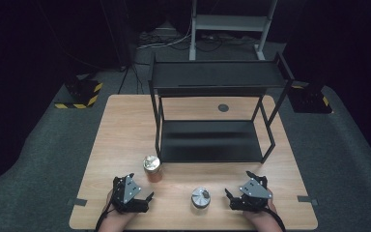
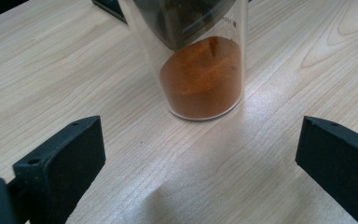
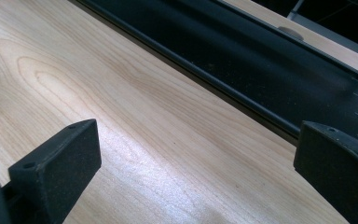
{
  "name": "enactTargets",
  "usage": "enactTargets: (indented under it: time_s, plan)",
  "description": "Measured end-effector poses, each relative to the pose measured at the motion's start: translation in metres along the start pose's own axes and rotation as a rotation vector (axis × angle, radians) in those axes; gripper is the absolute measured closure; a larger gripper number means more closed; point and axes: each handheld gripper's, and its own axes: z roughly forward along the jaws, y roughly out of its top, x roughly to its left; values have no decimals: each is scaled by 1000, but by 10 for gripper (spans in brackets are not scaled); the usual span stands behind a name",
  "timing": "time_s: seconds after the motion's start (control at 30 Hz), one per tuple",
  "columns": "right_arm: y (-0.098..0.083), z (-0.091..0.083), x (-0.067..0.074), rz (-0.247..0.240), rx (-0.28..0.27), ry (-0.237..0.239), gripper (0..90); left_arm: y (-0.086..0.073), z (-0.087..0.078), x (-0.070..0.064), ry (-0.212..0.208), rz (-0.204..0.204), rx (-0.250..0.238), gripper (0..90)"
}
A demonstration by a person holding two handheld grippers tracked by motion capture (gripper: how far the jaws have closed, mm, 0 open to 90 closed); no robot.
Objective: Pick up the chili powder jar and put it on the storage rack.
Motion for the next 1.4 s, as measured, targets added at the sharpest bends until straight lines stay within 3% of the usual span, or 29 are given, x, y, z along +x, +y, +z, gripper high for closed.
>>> enactTargets:
  time_s: [0.13, 0.4, 0.77, 0.9, 1.1, 1.27, 1.4]
  plan:
    - [1, 1, 1, -6, 5, 0, 0, -3, -2, 0, -2, -7, -15, 16]
    - [3, 1, 2, -15, 13, 1, 0, -10, -5, 10, -20, -79, -47, 16]
    - [2, 1, 0, -6, 8, 9, 0, -11, -7, 10, -21, -86, -64, 16]
    - [1, 1, -1, 1, 5, 11, 0, -10, -13, 9, -18, -80, -93, 15]
    - [1, 1, -2, 4, 4, 14, 0, -8, -19, 11, -22, -112, -135, 11]
    - [1, 1, -3, 4, 5, 13, 0, -4, -20, 11, -31, -103, -154, 11]
    - [1, 1, -3, 6, 1, 12, 0, 2, -18, 14, -47, -121, -172, 10]
